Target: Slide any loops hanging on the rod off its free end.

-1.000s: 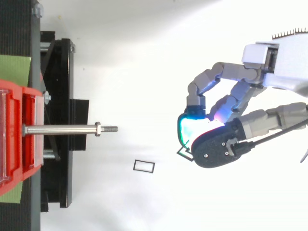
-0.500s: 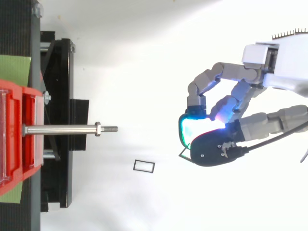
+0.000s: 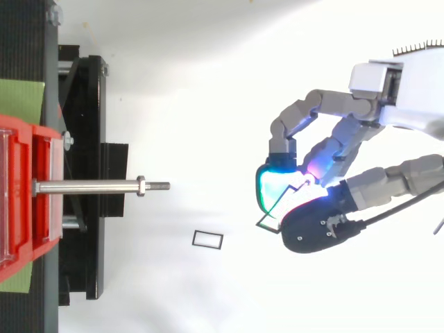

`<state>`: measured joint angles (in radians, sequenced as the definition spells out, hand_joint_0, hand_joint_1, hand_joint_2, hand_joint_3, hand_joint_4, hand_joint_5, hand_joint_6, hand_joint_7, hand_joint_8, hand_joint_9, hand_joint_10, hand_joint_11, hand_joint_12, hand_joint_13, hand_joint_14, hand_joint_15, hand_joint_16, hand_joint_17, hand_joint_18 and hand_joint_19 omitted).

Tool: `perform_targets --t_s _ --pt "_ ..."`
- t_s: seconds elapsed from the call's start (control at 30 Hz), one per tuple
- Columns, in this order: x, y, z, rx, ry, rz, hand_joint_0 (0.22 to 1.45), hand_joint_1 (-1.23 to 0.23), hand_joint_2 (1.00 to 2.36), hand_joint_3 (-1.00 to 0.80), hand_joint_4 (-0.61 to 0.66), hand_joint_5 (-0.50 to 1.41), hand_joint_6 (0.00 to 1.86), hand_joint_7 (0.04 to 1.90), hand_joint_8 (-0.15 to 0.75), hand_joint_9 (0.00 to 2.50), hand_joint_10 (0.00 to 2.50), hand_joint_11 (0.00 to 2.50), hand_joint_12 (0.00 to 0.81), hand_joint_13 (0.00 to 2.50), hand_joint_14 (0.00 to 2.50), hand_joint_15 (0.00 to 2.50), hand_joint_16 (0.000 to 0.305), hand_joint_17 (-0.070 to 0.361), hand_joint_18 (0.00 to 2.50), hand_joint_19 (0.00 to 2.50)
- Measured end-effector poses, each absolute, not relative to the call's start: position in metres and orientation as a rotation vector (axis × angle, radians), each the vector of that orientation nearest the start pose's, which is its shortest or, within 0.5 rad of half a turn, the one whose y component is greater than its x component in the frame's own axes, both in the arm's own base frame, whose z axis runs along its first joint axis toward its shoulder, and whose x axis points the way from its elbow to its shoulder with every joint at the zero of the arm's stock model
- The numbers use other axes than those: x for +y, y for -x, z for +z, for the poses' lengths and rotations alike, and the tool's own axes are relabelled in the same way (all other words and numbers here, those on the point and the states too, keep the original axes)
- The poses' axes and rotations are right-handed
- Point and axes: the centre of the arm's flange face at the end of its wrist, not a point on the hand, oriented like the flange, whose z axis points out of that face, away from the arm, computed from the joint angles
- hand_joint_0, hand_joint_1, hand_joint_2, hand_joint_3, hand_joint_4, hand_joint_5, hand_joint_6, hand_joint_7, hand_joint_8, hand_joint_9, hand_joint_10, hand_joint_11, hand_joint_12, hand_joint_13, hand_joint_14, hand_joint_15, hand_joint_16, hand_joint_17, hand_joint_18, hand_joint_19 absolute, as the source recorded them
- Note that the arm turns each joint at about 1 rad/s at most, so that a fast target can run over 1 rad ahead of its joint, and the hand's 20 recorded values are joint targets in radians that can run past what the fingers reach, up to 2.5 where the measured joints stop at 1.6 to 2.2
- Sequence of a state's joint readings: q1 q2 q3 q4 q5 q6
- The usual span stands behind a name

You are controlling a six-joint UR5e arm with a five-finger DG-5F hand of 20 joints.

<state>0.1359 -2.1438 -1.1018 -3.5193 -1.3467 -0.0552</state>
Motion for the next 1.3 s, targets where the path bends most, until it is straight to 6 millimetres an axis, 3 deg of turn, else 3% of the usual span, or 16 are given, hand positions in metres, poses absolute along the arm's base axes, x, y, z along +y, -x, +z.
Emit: perform_targets --t_s 0.23,0.4,0.57,0.67,0.77,0.97,1.3 --pt "-0.0648 -0.6747 0.346 1.555 -1.471 0.782 0.57 -0.67 1.01 -0.31 0.04 -0.13 0.87 0.97 0.258 1.07 0.03 0.71 0.354 0.78 0.02 0.45 0.05 0.112 0.79 0.49" --pt "-0.0647 -0.6748 0.3458 1.556 -1.471 0.782 0.52 -0.5 1.0 -0.46 0.07 -0.12 0.85 0.98 0.271 1.09 0.03 0.7 0.37 0.79 0.02 0.45 0.053 0.12 0.81 0.49" --pt "-0.0648 -0.6749 0.3458 1.555 -1.471 0.783 0.5 -0.44 1.0 -0.5 0.08 -0.12 0.84 0.97 0.278 1.09 0.03 0.69 0.382 0.8 0.02 0.45 0.055 0.125 0.82 0.49" --pt "-0.0648 -0.6749 0.3459 1.555 -1.471 0.783 0.52 -0.46 1.0 -0.5 0.08 -0.12 0.84 0.98 0.278 1.09 0.03 0.68 0.372 0.79 0.02 0.44 0.054 0.121 0.81 0.49" --pt "-0.0648 -0.6748 0.3459 1.555 -1.471 0.782 0.59 -0.53 1.01 -0.39 0.06 -0.11 0.83 1.0 0.27 1.1 0.03 0.69 0.354 0.79 0.02 0.45 0.05 0.113 0.8 0.51" --pt "-0.0645 -0.6748 0.3459 1.556 -1.471 0.782 0.58 -0.59 1.02 -0.29 0.07 -0.12 0.83 1.0 0.265 1.09 0.03 0.69 0.359 0.79 0.02 0.45 0.051 0.114 0.81 0.5" --pt "-0.0647 -0.6749 0.3459 1.556 -1.471 0.782 0.58 -0.63 1.01 -0.38 0.07 -0.12 0.83 0.98 0.265 1.08 0.03 0.7 0.355 0.8 0.02 0.45 0.05 0.112 0.8 0.49"
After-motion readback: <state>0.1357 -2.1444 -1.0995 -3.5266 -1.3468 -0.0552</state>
